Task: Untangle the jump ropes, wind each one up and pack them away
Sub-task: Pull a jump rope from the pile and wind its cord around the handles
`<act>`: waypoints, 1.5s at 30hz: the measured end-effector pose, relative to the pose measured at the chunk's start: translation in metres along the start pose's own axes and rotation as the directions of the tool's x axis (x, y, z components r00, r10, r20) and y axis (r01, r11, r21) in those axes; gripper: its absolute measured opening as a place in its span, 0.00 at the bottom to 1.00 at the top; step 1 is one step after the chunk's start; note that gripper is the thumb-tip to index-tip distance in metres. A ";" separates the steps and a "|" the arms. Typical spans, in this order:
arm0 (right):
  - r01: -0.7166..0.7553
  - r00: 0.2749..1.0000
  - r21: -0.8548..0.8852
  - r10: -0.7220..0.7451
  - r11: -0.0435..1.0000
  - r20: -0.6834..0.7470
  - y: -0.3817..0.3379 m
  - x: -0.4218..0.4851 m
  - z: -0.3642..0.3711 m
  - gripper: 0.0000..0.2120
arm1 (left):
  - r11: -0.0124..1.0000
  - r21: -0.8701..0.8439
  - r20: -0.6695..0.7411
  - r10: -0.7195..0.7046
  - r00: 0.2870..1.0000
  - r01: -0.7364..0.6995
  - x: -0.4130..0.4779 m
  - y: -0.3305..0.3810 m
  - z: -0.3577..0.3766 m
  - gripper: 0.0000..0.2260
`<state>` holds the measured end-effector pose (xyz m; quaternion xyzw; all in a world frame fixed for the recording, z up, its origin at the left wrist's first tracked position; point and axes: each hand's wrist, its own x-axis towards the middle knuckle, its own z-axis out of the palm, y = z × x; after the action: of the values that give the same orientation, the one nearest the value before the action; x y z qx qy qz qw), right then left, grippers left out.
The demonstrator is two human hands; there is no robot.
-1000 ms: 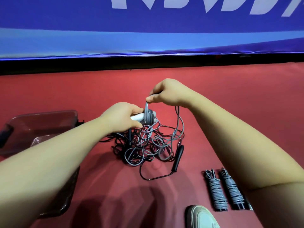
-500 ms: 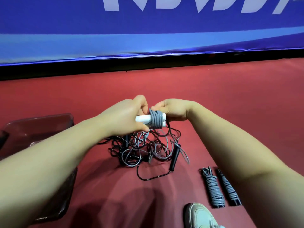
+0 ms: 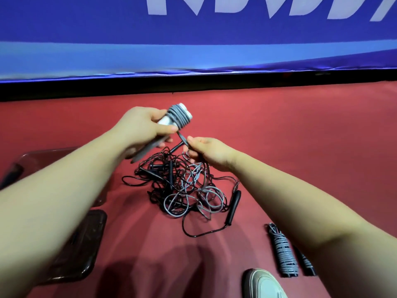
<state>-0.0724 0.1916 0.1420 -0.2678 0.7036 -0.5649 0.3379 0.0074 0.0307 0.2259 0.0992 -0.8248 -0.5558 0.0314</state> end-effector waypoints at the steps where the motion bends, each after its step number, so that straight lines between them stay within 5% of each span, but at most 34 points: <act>1: -0.010 1.000 -0.087 0.010 0.996 -0.005 0.004 -0.002 0.003 0.16 | 0.997 -0.067 -0.043 -0.032 0.999 0.029 0.005 -0.003 -0.010 0.08; 6: -0.126 0.992 -0.423 0.115 0.897 -0.052 0.025 -0.007 -0.013 0.14 | 0.974 -0.193 -0.154 -0.151 0.976 0.120 0.013 -0.030 -0.046 0.07; 8: -0.223 0.973 -0.655 0.205 0.722 -0.105 0.031 -0.001 -0.034 0.11 | 0.970 -0.189 -0.156 -0.183 0.971 0.152 0.011 -0.041 -0.051 0.09; 10: -0.362 0.930 -0.831 0.228 0.423 -0.289 0.039 0.000 -0.055 0.06 | 0.959 -0.234 -0.178 -0.202 0.963 0.158 0.011 -0.045 -0.059 0.11; 13: -0.489 0.860 -0.849 -0.049 0.199 -0.507 0.052 -0.008 -0.078 0.12 | 0.955 -0.246 -0.141 -0.204 0.969 0.165 0.008 -0.044 -0.057 0.11; 15: -0.494 0.857 -0.815 0.010 0.304 -0.515 0.051 -0.009 -0.082 0.17 | 0.965 -0.208 -0.107 -0.187 0.977 0.162 0.007 -0.041 -0.047 0.11; 17: -0.456 0.883 -0.562 0.271 0.690 -0.383 0.041 -0.004 -0.072 0.22 | 0.963 -0.222 -0.112 -0.184 0.977 0.156 0.009 -0.034 -0.039 0.11; 19: -0.356 0.924 -0.393 0.256 0.848 -0.284 0.027 0.002 -0.056 0.20 | 0.955 -0.251 -0.111 -0.189 0.976 0.157 0.013 -0.026 -0.033 0.10; 22: -0.201 0.956 -0.521 0.049 0.829 -0.290 0.006 0.013 -0.035 0.24 | 0.953 -0.253 -0.072 -0.194 0.978 0.170 0.015 -0.017 -0.020 0.07; 25: 0.010 0.982 -0.433 -0.089 0.901 -0.163 -0.007 0.017 0.002 0.22 | 0.953 -0.250 -0.053 -0.191 0.980 0.172 0.017 -0.012 -0.012 0.06; 30: 0.112 0.866 -0.558 -0.356 0.822 -0.351 -0.003 0.029 0.030 0.11 | 0.932 -0.303 -0.042 -0.223 0.974 0.200 0.017 -0.009 -0.014 0.03; 35: 0.155 0.880 -0.504 -0.350 0.850 -0.320 -0.006 0.029 0.029 0.06 | 0.902 -0.364 0.012 -0.246 0.969 0.233 0.013 -0.009 -0.013 0.01; 39: 0.082 0.926 -0.175 -0.140 0.981 -0.351 -0.008 0.028 0.023 0.10 | 0.928 -0.329 -0.086 -0.213 0.973 0.174 0.015 -0.011 -0.021 0.04; 42: -0.051 0.892 -0.320 -0.101 0.946 -0.441 0.005 0.017 0.006 0.12 | 0.929 -0.346 -0.156 -0.192 0.969 0.128 0.017 -0.012 -0.037 0.03; 45: 0.049 0.904 -0.487 -0.246 0.872 -0.349 0.005 0.007 0.006 0.10 | 0.921 -0.360 -0.153 -0.213 0.965 0.146 0.015 -0.017 -0.047 0.03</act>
<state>-0.0720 0.1836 0.1356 -0.2741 0.8495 -0.4458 0.0672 0.0029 -0.0214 0.2272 0.2198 -0.6949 -0.6806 0.0751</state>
